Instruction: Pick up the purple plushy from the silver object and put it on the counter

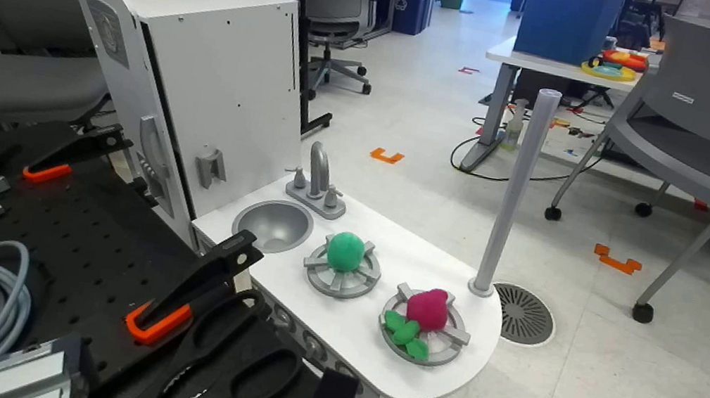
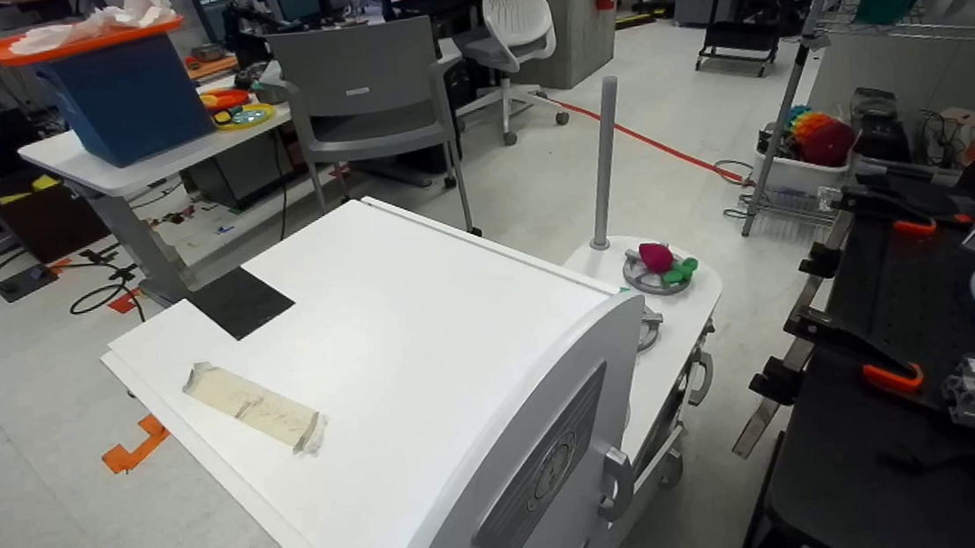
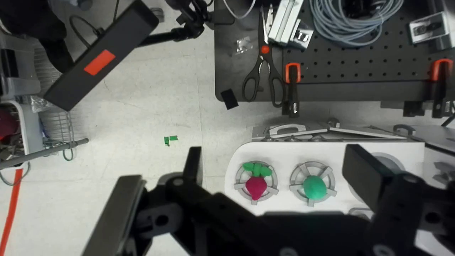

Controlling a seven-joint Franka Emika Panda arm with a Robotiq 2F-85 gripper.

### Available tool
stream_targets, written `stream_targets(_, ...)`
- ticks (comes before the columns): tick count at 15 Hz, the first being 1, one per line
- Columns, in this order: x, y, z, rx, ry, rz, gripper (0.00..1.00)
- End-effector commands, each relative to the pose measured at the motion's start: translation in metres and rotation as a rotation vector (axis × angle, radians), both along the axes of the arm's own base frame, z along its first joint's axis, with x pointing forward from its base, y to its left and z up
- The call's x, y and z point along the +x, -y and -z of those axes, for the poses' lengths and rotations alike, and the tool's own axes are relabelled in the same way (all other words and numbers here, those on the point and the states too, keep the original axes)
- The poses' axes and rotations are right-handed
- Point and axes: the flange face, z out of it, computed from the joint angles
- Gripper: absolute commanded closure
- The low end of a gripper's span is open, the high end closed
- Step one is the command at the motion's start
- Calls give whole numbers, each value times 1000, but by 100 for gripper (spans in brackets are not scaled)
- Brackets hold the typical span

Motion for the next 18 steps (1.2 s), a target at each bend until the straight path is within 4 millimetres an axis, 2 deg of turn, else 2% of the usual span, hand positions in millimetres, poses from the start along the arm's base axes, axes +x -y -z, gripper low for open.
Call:
stream_targets(1,49,34,60,36,21,20,0)
stream_targets(3,69,48,103,43,50,23,0)
stream_targets(4,75,55,132,59,55,29,0)
stream_targets(7,91,71,201,73,80,21,0)
stream_targets(11,122,82,289,68,154,-15,0)
stream_targets(13,139,80,331,43,190,-70,0)
stream_targets(18,173,45,421,95,201,-125,0)
